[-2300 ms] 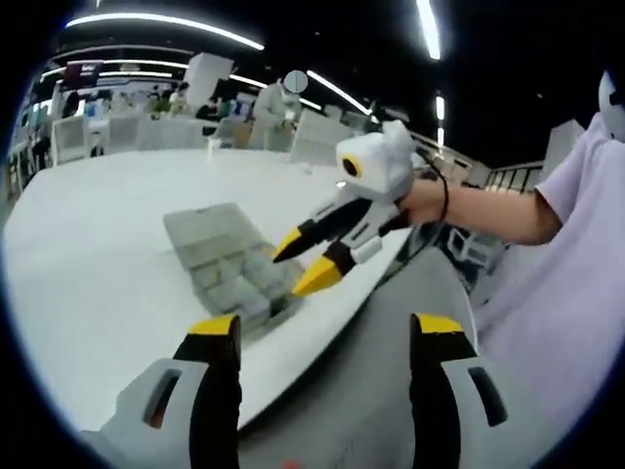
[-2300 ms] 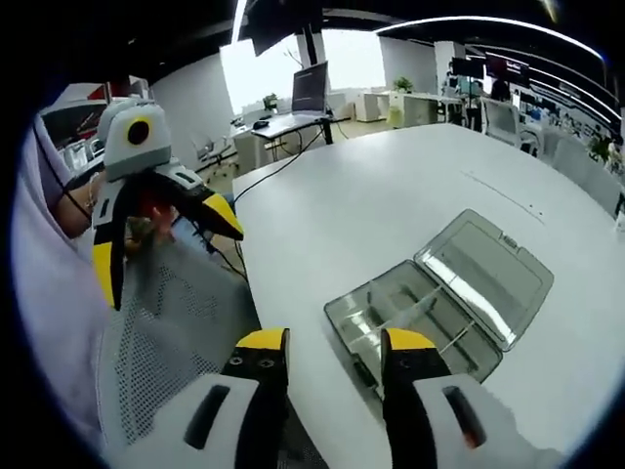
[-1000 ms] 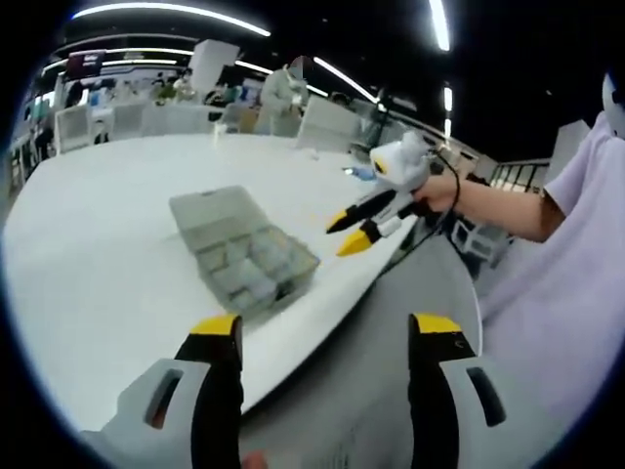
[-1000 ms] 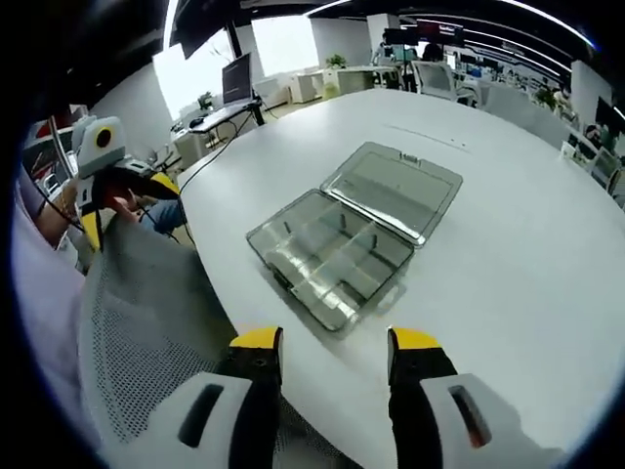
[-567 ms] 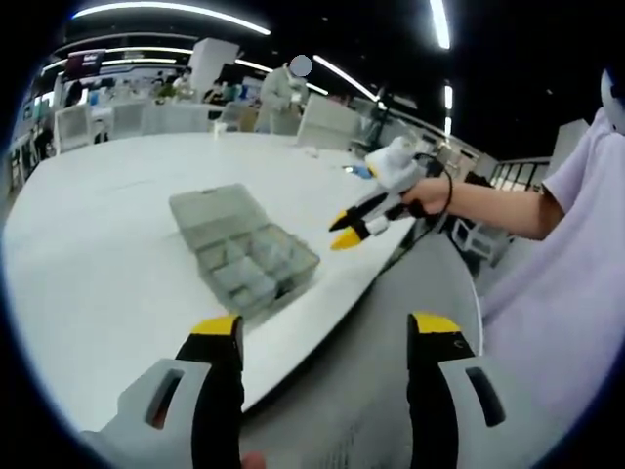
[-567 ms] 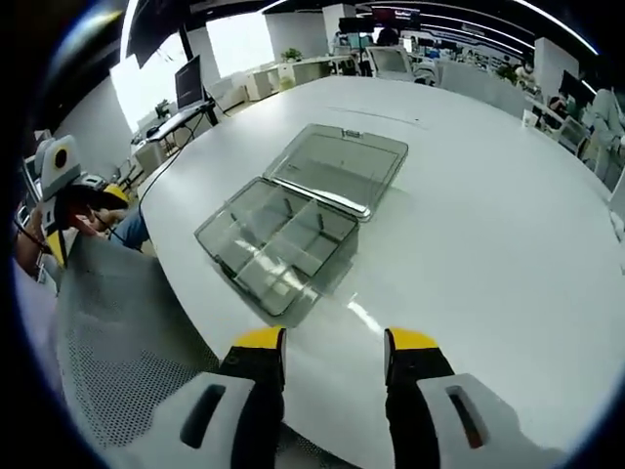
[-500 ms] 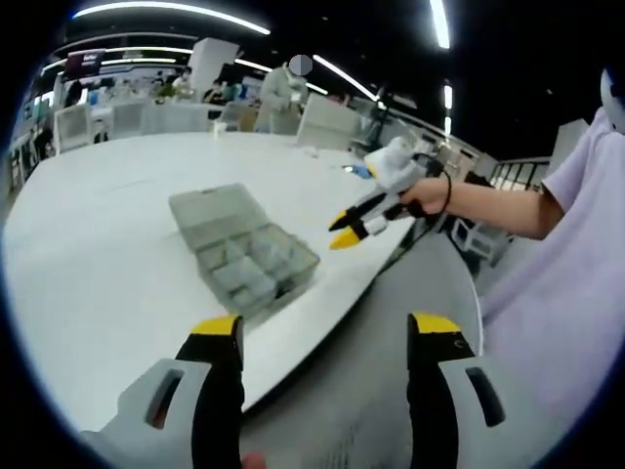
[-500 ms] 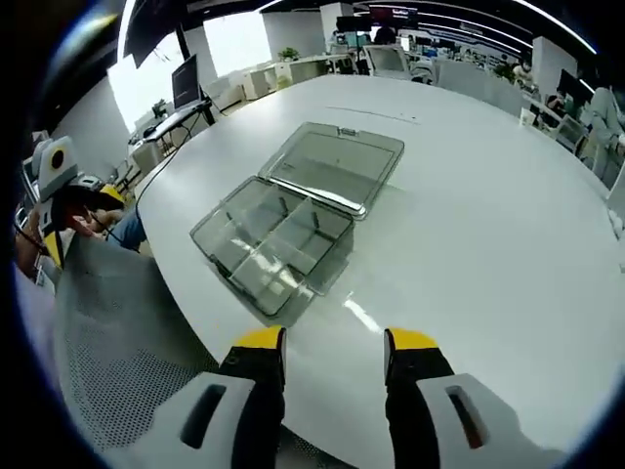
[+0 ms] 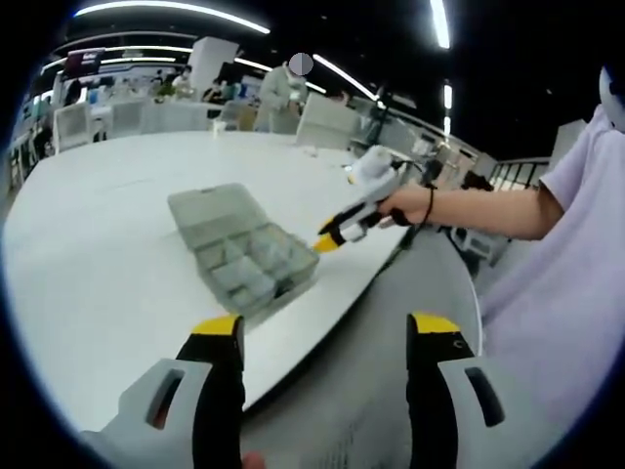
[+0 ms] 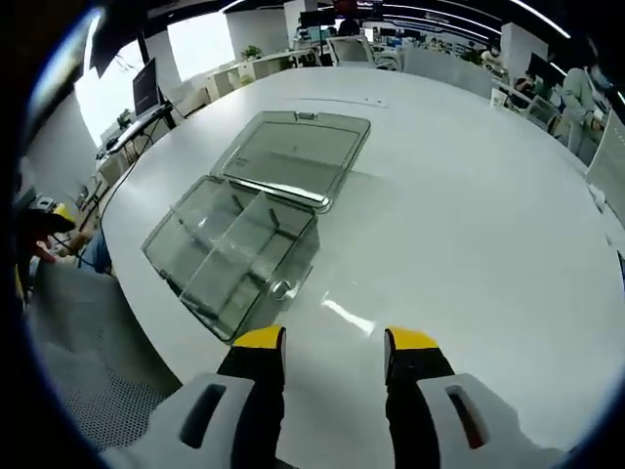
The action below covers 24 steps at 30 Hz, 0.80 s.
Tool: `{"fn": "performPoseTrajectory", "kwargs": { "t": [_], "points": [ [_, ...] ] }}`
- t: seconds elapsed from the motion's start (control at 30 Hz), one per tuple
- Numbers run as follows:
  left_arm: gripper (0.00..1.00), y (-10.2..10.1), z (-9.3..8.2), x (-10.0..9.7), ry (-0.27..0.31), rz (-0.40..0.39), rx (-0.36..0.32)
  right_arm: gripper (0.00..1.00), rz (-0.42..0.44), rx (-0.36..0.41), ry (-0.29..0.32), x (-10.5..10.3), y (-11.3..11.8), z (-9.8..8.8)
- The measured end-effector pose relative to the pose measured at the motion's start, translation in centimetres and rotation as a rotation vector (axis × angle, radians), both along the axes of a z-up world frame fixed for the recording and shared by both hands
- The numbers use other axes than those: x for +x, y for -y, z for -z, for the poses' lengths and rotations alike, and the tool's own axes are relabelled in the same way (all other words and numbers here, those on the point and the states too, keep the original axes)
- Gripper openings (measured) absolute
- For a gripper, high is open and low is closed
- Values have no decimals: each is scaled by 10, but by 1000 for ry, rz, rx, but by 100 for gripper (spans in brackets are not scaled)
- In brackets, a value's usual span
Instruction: Insert the divider into the dual guide fixture by aligning both edges with the guide slots and pushing it downward to the bottom, including one-sided entry, uneven engagement, binding, and posture correction.
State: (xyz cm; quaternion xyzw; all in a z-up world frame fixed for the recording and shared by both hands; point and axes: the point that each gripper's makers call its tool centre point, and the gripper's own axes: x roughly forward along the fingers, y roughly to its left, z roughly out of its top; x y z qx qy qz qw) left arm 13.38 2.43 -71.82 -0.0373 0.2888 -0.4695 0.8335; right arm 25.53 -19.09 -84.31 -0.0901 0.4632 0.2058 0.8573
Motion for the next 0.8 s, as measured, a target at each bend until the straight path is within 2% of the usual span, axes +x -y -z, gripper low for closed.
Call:
{"fn": "performPoseTrajectory", "kwargs": {
  "t": [0.17,0.33,0.5,0.67,0.8],
  "points": [
    [65,0,0,0,0,-3,-3,37,12,-24,-1,7,-3,5],
    [65,-1,0,0,-2,-8,-4,37,-33,-100,-11,10,-5,14],
    [65,-2,0,0,-5,-14,-6,37,-52,-133,-14,13,-5,19],
    [64,-2,1,0,-6,-16,-6,37,-64,-189,-8,17,2,22],
    [64,-2,1,0,-7,-17,-6,36,-59,-196,-4,20,8,21]
  ]
}}
